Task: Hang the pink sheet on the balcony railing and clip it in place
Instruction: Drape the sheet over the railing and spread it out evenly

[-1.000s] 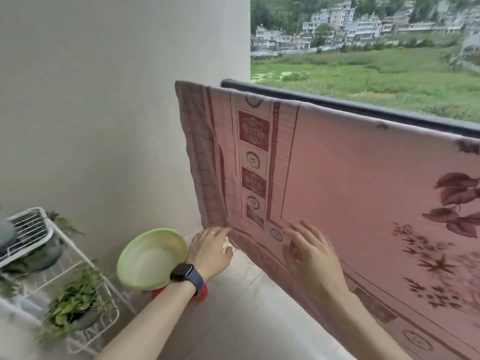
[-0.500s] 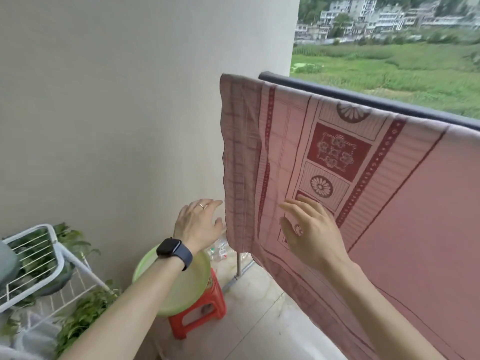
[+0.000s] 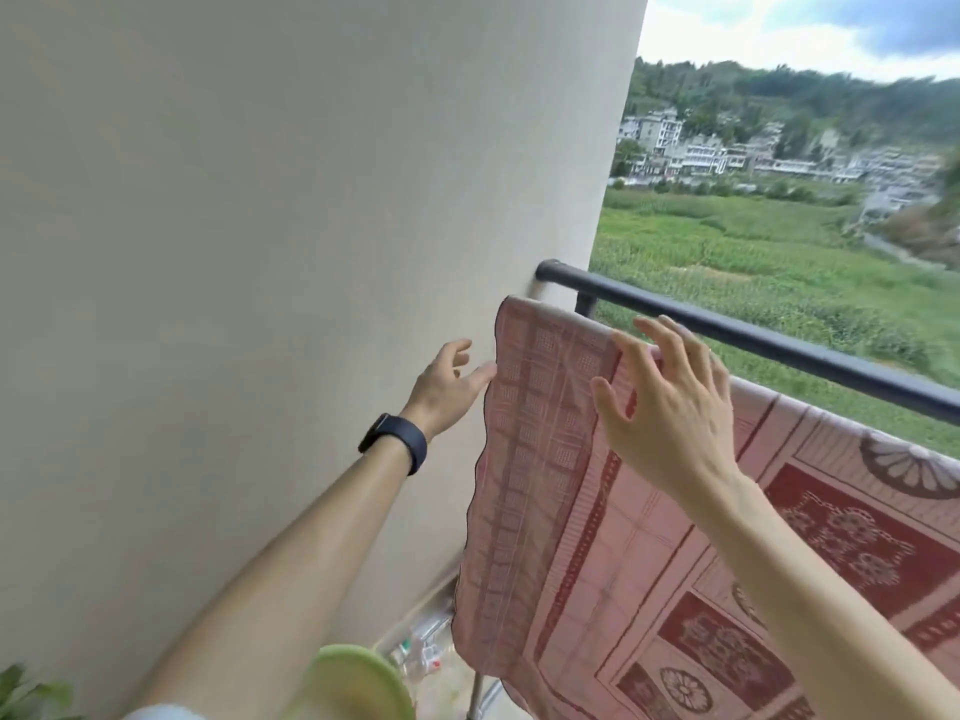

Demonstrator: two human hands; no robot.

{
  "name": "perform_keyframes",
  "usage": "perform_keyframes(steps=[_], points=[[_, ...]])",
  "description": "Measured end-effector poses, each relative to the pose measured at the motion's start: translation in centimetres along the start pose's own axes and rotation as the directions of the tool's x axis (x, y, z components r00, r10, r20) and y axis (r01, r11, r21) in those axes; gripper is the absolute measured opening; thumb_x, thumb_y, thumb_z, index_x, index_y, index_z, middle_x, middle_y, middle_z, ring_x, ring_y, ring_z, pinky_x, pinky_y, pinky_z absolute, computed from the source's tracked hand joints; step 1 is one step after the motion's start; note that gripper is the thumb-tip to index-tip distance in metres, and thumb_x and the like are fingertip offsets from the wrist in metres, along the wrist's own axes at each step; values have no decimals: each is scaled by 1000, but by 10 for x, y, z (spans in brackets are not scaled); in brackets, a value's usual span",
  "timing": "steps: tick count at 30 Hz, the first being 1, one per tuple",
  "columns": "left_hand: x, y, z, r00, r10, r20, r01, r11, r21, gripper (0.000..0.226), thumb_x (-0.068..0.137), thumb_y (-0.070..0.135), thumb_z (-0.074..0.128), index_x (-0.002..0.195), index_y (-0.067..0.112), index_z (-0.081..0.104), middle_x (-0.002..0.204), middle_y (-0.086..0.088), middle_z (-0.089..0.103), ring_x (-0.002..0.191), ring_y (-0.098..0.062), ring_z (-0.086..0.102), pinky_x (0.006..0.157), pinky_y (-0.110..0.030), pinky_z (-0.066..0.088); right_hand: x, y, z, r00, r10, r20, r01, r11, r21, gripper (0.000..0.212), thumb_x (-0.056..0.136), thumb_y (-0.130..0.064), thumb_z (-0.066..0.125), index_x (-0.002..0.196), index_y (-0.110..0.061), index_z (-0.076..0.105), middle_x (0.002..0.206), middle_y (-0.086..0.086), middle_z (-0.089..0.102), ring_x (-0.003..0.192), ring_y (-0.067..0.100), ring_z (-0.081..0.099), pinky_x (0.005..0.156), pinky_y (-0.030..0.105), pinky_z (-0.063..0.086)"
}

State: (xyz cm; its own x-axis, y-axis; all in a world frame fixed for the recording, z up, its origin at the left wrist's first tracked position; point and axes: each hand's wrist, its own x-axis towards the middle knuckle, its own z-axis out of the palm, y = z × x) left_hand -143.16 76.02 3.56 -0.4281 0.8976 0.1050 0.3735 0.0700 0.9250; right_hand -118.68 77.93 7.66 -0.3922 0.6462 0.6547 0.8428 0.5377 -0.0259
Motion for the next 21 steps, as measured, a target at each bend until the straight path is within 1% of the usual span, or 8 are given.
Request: perform_keyframes(steps=[3,5,8,10,12,16,19,21], points=[[59,18,3,996,-28,86,52,957,-286,72,93,52,57,151,19,31,152,-1,41,138,-17,40,114,-39,30,43,-7,16,983,147,113,-131,982,-134,63,96,-63,29,145,-26,41,149,3,47,138,25,40,115,50,25],[84,19,8,980,-44,192,113,925,-363,70,93,60,51,151,24,35,153,6,41,139,-16,38,114,-43,27,57,-12,32,971,187,149,-162,973,-161,57,99,-62,20,137,-30,47,132,1,62,118,25,57,98,43,36],[101,7,20,940,-4,341,180,856,-485,48,93,55,56,129,25,62,127,9,64,120,-14,54,103,-43,35,49,-21,59,983,163,-83,-179,953,-246,42,105,-52,27,124,-34,60,112,-5,71,97,24,62,84,38,32],[107,2,24,962,65,263,112,788,-605,30,94,39,64,112,18,71,103,2,72,98,-16,64,92,-38,47,39,-21,76,955,87,-284,-150,967,-207,34,106,-43,39,127,-34,64,118,-11,70,101,20,61,90,39,33],[107,-3,24,980,148,131,-32,772,-634,19,95,31,65,101,16,73,95,-3,73,88,-16,67,85,-36,55,34,-15,88,921,20,-389,-77,988,-131,30,106,-35,47,128,-29,67,125,-11,68,110,18,61,97,39,33],[84,-23,24,965,257,-55,-242,791,-562,15,96,26,63,100,14,71,93,2,72,83,-5,65,76,-22,53,22,-11,93,917,-90,-388,55,993,-101,29,104,-23,52,130,-20,66,137,-5,61,130,22,53,108,52,36],[79,-35,20,969,245,25,-193,821,-537,7,92,20,69,98,16,67,87,0,71,75,-8,66,70,-24,52,11,-13,85,949,-176,-262,133,975,-176,27,103,-25,53,123,-22,70,144,0,56,138,27,45,113,57,30],[82,-34,15,970,197,143,-93,842,-531,13,90,16,70,100,16,62,88,-2,70,75,-12,66,72,-28,54,15,-16,70,965,-111,-236,73,984,-164,27,101,-32,52,116,-25,73,142,1,57,134,25,48,113,55,29]])
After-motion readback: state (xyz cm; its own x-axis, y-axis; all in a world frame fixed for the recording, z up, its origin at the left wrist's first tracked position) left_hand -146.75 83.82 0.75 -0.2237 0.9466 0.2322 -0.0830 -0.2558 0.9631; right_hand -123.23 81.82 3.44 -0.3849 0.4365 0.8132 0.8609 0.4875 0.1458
